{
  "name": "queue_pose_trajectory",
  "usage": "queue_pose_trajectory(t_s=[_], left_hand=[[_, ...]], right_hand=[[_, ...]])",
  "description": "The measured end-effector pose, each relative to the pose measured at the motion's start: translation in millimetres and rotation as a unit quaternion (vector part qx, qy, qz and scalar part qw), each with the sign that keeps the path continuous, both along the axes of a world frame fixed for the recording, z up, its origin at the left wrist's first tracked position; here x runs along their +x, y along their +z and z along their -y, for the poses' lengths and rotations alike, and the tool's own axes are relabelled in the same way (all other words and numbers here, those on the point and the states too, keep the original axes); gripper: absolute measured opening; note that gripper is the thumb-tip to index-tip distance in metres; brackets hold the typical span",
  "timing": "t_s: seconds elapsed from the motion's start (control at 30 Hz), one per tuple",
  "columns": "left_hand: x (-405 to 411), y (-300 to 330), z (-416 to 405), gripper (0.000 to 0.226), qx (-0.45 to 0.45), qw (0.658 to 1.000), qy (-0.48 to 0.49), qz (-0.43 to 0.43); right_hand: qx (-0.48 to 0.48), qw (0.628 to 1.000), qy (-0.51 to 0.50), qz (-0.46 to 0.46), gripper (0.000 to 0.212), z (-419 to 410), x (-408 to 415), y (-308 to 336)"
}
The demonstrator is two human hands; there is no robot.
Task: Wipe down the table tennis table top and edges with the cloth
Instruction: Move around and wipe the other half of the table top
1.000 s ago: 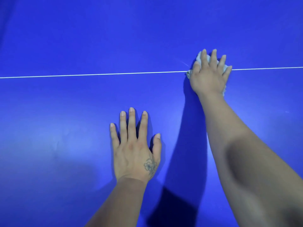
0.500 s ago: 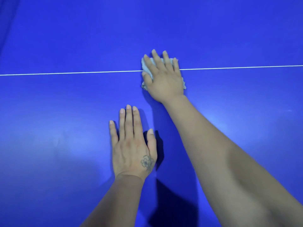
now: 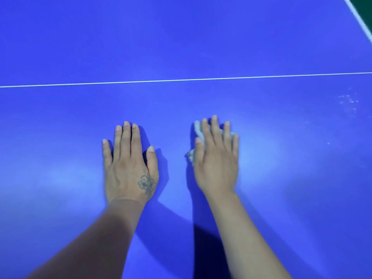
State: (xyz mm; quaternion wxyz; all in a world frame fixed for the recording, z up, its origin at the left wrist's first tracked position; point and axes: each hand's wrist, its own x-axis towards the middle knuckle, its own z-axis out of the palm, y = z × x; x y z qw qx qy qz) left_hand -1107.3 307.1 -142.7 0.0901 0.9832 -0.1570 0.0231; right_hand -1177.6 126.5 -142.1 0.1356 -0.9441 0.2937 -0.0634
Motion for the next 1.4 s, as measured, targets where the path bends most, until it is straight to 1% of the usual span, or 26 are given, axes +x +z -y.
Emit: queue_pose_trajectory(t_s=[0.1, 0.23, 0.3, 0.37, 0.5, 0.67, 0.8, 0.93, 1.0, 1.17, 1.27, 1.4], left_hand=[[0.6, 0.7, 0.3, 0.07, 0.014, 1.0, -0.002, -0.001], [0.8, 2.2, 0.4, 0.07, 0.023, 1.0, -0.007, -0.004], [1.1, 2.2, 0.1, 0.07, 0.027, 1.0, -0.008, -0.005], [2.2, 2.0, 0.0, 0.07, 0.034, 0.999, -0.008, -0.007], [3.5, 3.1, 0.4, 0.07, 0.039, 0.999, -0.007, -0.014], [3.1, 3.0, -0.3, 0.072, 0.055, 0.998, -0.016, -0.023], [3.7, 2.5, -0.2, 0.072, 0.055, 0.998, -0.016, -0.028], [4.3, 1.9, 0.2, 0.072, 0.044, 0.999, -0.015, -0.025], [4.4, 1.8, 0.0, 0.072, 0.04, 0.999, -0.015, -0.022], [3.1, 2.1, 0.1, 0.07, 0.023, 1.0, -0.012, -0.008], [2.5, 2.4, 0.7, 0.068, 0.01, 1.0, -0.011, 0.003], [1.5, 2.9, 0.3, 0.068, 0.013, 1.0, -0.014, 0.009]], right_hand=[[0.057, 0.994, -0.093, 0.019, 0.063, 39.3, 7.0, 3.3], [0.092, 0.977, -0.19, 0.045, 0.057, 94.0, 46.6, 7.6], [0.096, 0.973, -0.209, 0.034, 0.057, 114.9, 74.4, 9.8], [0.073, 0.976, -0.206, 0.007, 0.058, 131.0, 101.9, 8.9], [0.014, 0.987, -0.158, -0.029, 0.059, 150.3, 152.0, 6.1], [0.012, 0.996, -0.071, -0.06, 0.06, 161.7, 211.9, 11.6], [0.004, 0.995, 0.062, -0.075, 0.06, 157.3, 248.9, 16.5], [0.009, 0.973, 0.212, -0.09, 0.055, 134.5, 263.4, 23.2], [0.011, 0.965, 0.249, -0.085, 0.054, 116.9, 256.9, 22.8], [-0.006, 0.953, 0.299, -0.052, 0.054, 73.9, 214.0, 16.7], [-0.017, 0.951, 0.308, -0.035, 0.057, 51.3, 173.2, 10.6], [-0.036, 0.953, 0.299, -0.009, 0.055, 25.4, 108.1, 3.8]])
